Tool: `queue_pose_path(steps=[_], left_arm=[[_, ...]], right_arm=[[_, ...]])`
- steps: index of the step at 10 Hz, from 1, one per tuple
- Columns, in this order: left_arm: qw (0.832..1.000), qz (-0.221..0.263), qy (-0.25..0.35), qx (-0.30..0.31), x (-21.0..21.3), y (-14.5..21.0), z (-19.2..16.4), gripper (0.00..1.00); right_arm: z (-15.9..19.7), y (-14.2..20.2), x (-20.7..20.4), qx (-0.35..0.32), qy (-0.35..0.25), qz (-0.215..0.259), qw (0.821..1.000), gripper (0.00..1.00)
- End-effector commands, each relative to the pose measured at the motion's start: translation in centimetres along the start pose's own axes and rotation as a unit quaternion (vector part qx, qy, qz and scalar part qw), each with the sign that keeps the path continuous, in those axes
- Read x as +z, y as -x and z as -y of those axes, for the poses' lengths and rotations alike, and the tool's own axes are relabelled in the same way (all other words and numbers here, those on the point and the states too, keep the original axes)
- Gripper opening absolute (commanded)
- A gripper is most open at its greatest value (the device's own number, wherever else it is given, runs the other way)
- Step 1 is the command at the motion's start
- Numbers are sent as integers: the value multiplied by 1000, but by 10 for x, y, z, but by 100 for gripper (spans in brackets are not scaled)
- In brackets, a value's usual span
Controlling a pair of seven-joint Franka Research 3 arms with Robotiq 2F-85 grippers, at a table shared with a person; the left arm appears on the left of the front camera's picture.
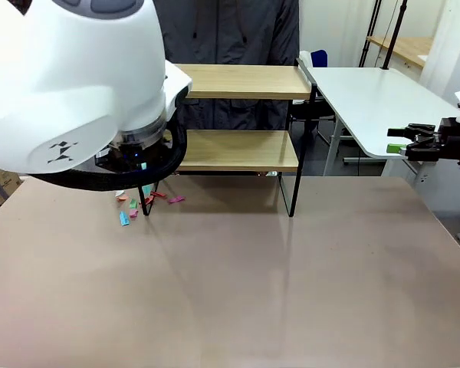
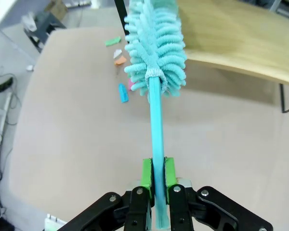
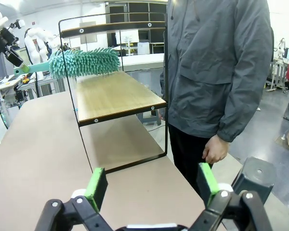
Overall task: Clean the shelf.
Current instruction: Clean the specific section of the Shelf indicated by the human with the Duster.
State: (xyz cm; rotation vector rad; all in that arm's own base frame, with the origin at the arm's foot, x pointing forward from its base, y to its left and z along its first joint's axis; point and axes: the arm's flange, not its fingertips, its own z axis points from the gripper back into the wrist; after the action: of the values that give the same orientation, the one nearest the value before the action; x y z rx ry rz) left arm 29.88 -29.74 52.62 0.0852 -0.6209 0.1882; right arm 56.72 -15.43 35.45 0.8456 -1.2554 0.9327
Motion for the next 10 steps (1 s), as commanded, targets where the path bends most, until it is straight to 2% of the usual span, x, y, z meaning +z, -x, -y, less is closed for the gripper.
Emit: queue_pose_path(steps=[1, 3, 4, 7, 9, 10], left_arm=[[1000, -4, -18, -8, -12, 3, -9, 13], [1000, -4, -5, -1, -5, 1, -2, 13], [998, 16, 60, -21, 16, -1, -2, 13], [985, 41, 140, -88, 41, 2, -30, 13], [964, 35, 209, -159, 52, 4, -57, 13], [956, 33, 194, -216, 59, 4, -74, 13]], right_arm=[[-1, -3, -2, 2, -1, 1, 1000, 100], [-1, -3, -2, 2, -1, 1, 1000, 100], [-1, -3, -2, 2, -1, 1, 1000, 100], [-1, -3, -2, 2, -1, 1, 1000, 100], [-1, -3, -2, 2, -1, 1, 1000, 100], [-1, -3, -2, 2, -1, 1, 1000, 100]])
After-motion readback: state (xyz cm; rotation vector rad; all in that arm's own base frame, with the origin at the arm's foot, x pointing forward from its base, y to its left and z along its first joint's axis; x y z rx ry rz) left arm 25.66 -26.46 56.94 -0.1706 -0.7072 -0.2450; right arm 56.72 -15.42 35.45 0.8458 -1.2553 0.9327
